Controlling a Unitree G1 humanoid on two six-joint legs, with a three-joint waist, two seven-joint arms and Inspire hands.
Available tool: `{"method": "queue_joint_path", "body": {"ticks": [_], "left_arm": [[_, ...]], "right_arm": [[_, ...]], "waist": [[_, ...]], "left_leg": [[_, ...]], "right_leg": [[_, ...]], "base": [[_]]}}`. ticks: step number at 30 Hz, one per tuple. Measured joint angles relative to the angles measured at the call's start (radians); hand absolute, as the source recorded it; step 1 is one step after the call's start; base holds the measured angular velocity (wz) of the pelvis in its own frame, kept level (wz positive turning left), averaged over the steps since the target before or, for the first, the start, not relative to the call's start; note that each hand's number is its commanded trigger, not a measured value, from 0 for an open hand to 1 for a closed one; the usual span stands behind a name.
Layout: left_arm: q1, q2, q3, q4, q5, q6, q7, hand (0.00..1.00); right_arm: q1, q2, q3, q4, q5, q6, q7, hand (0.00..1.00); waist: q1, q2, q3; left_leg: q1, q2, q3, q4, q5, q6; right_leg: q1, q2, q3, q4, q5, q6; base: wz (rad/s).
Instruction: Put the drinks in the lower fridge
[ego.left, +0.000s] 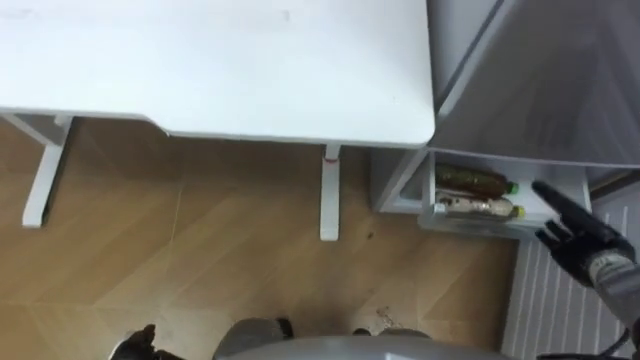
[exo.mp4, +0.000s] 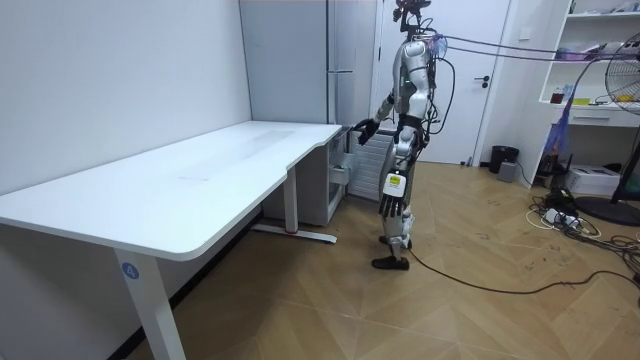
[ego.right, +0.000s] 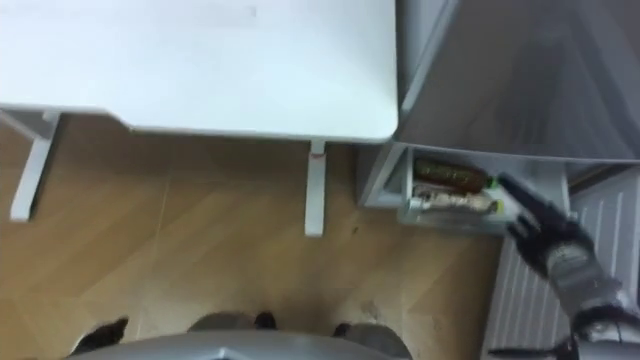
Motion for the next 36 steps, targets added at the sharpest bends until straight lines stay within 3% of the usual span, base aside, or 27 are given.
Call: {"method": "queue_joint_path", "body": {"ticks": [4,6,9,14,15,22,30,36], "left_arm": [[0.025,-0.023,0.003,0.000,-0.002,0.006,0.024,0.00],[0.025,-0.039,0.004,0.000,-0.002,0.009,0.037,0.00],[0.019,-0.060,0.010,0.004,-0.001,0.003,0.050,0.00],[0.030,-0.060,0.012,0.006,-0.002,0.001,0.058,0.00],[0.034,-0.061,0.016,0.005,-0.001,0.002,0.058,0.00],[0.060,-0.081,0.080,0.010,-0.002,0.014,0.071,0.00],[0.063,-0.106,0.080,0.014,0.000,0.023,0.074,0.00],[0.056,-0.108,0.080,0.012,-0.001,0.026,0.072,0.00]], "right_arm": [[0.093,0.043,0.000,0.004,-0.030,0.001,0.003,0.00],[0.131,0.082,0.001,0.005,-0.043,0.002,0.002,0.00],[0.132,0.114,0.002,0.005,-0.072,0.001,0.003,0.00],[0.157,0.175,0.012,0.015,-0.075,-0.009,0.004,0.00],[0.166,0.185,0.012,0.015,-0.075,-0.007,0.002,0.00],[0.177,0.199,0.008,0.027,-0.066,-0.007,-0.026,0.00],[0.206,0.264,-0.086,0.054,0.236,-0.008,-0.093,0.00],[0.214,0.269,-0.111,0.077,0.382,-0.007,-0.107,0.00]], "waist": [[-0.003,-0.001,0.0007],[-0.002,-0.002,0.0014],[0.002,0.004,0.0038],[-0.001,-0.001,0.0082],[0.000,-0.004,0.0057],[-0.004,-0.005,0.0074],[-0.025,0.008,0.0049],[-0.030,0.031,0.0043]], "left_leg": [[0.048,-0.004,0.000,-0.030,-0.002,-0.004],[0.074,-0.006,-0.001,-0.045,-0.004,-0.006],[0.096,-0.007,0.006,-0.060,-0.006,-0.008],[0.137,-0.009,-0.005,-0.061,-0.020,-0.011],[0.142,-0.009,-0.005,-0.060,-0.022,-0.011],[0.172,-0.015,-0.008,-0.058,-0.036,-0.009],[0.171,-0.015,-0.022,-0.006,-0.079,-0.001],[0.186,-0.014,-0.024,-0.013,-0.086,0.003]], "right_leg": [[0.048,0.001,-0.002,-0.034,0.000,0.000],[0.063,0.001,-0.002,-0.046,0.000,0.001],[0.071,0.001,0.010,-0.047,-0.001,0.002],[0.129,0.003,0.002,-0.066,-0.011,0.006],[0.133,0.002,0.002,-0.063,-0.014,0.007],[0.166,-0.003,-0.001,-0.064,-0.025,0.013],[0.195,-0.004,-0.004,-0.060,-0.038,0.023],[0.198,-0.004,0.000,-0.042,-0.037,0.024]], "base": [[0.00],[-0.03],[-0.15],[0.04],[0.08],[0.02],[0.02],[-0.01]]}}
